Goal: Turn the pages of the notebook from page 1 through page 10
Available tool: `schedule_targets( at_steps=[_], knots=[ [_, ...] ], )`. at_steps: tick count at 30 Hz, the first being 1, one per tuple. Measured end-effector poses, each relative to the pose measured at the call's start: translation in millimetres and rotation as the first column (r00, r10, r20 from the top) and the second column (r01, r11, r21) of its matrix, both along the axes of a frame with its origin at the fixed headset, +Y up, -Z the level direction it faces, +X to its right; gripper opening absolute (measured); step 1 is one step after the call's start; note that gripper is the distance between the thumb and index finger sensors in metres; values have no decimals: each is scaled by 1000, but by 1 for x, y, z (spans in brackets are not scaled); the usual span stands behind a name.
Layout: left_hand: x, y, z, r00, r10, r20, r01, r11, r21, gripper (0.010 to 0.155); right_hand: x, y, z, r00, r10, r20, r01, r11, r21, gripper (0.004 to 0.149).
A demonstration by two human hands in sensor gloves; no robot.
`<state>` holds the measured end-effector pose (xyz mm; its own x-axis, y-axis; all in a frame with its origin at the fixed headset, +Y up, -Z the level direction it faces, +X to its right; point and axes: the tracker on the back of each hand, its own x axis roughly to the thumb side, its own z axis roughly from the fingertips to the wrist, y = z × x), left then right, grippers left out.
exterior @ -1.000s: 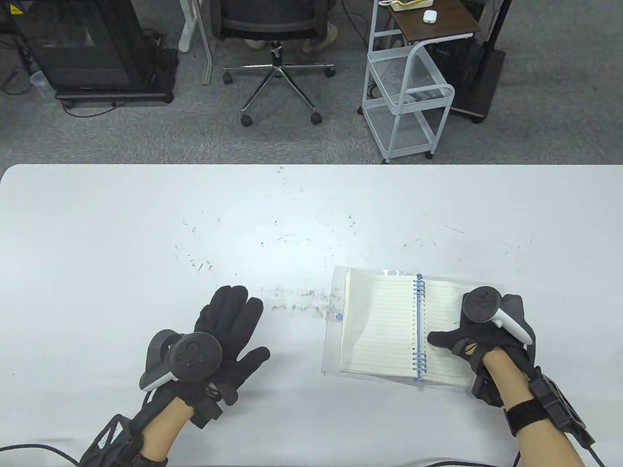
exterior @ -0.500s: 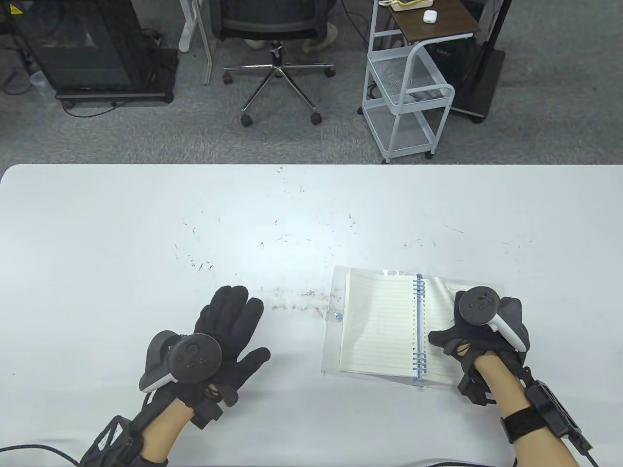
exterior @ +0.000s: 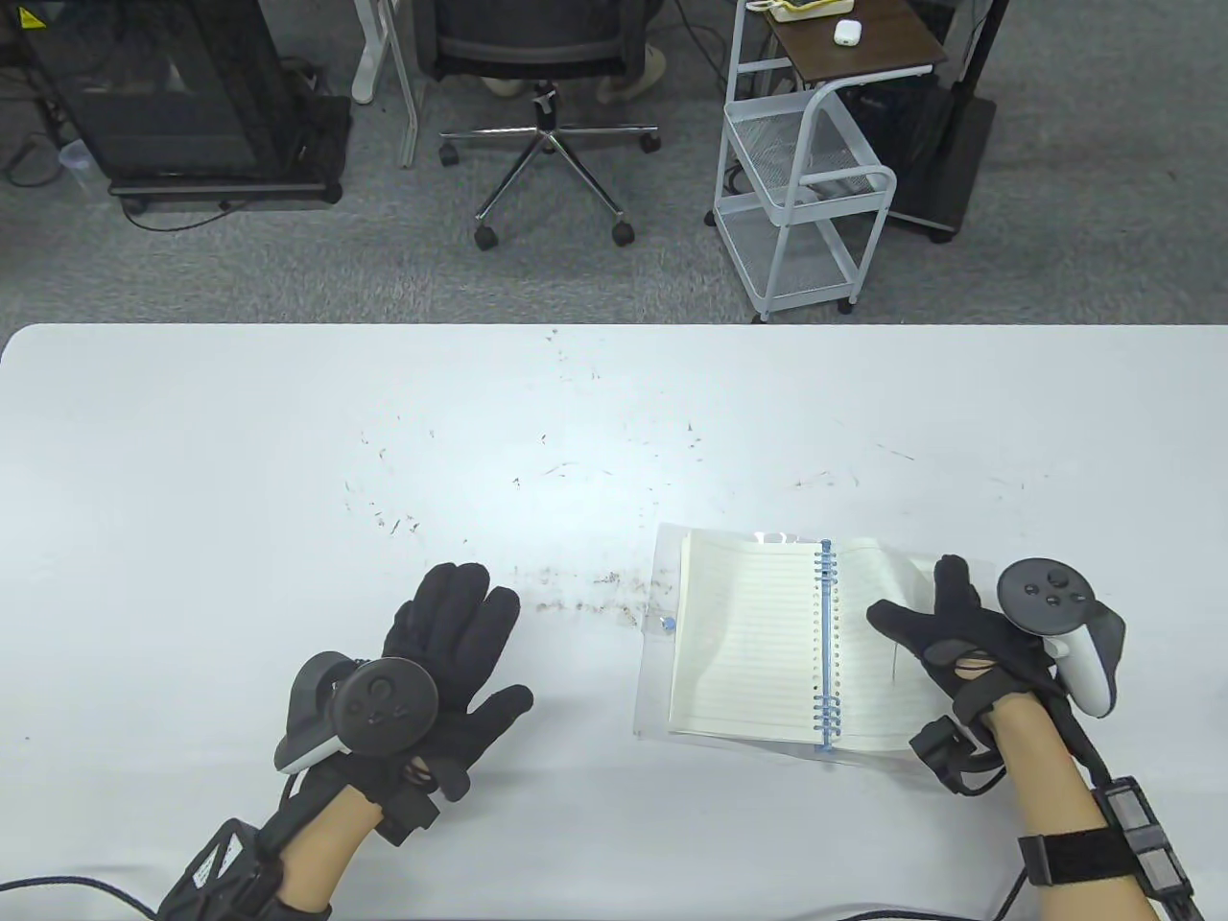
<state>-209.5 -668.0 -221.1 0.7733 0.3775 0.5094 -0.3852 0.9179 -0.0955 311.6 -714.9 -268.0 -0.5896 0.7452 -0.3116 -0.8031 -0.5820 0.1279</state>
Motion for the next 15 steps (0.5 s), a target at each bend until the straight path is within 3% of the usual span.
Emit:
schedule_targets(
  at_steps=[6, 15],
  knots=[
    [0, 0, 0, 1000, 0, -2, 0, 1000, 3, 84, 19, 9, 6, 965, -187, 186, 169, 980, 107, 92],
    [0, 0, 0, 1000, -1, -5, 1, 1000, -2, 84, 14, 15, 7, 977, -198, 81, 192, 979, 73, 78]
  ],
)
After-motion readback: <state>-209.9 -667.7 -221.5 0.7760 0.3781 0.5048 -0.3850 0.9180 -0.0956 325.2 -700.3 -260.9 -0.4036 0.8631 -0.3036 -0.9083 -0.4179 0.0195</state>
